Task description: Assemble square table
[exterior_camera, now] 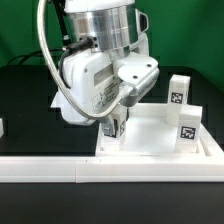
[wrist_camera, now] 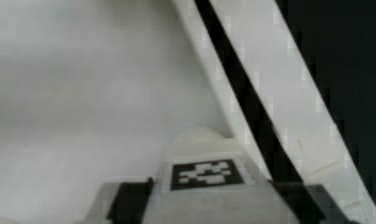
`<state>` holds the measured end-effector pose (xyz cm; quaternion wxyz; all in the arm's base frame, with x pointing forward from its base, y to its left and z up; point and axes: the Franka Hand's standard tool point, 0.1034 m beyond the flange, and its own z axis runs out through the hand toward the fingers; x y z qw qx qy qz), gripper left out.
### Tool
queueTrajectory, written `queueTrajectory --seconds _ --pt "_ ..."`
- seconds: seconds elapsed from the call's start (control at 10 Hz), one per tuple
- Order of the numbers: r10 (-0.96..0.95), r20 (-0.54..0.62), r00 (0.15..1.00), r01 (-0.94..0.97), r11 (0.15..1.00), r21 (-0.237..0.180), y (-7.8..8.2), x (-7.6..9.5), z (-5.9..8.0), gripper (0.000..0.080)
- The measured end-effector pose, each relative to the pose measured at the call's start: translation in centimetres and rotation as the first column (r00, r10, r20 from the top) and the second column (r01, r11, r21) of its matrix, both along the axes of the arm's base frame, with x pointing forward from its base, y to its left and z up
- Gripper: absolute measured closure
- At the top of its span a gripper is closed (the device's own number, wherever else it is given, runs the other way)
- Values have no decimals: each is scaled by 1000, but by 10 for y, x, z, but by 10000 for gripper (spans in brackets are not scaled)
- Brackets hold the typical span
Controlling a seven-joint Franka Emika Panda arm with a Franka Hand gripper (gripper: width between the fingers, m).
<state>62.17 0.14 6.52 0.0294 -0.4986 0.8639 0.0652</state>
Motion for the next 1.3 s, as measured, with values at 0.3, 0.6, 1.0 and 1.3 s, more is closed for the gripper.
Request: queueTrajectory --seconds 0.3,0.6,1.0,1.3 --pt "0 -1 1000 0 1000 0 0 0 -1 218" --pt "18 8 1000 -18 1000 6 4 1 7 154" --pt "55 76 996 -60 997 54 15 3 72 151" --pt "56 65 996 -60 997 51 14 0 64 151"
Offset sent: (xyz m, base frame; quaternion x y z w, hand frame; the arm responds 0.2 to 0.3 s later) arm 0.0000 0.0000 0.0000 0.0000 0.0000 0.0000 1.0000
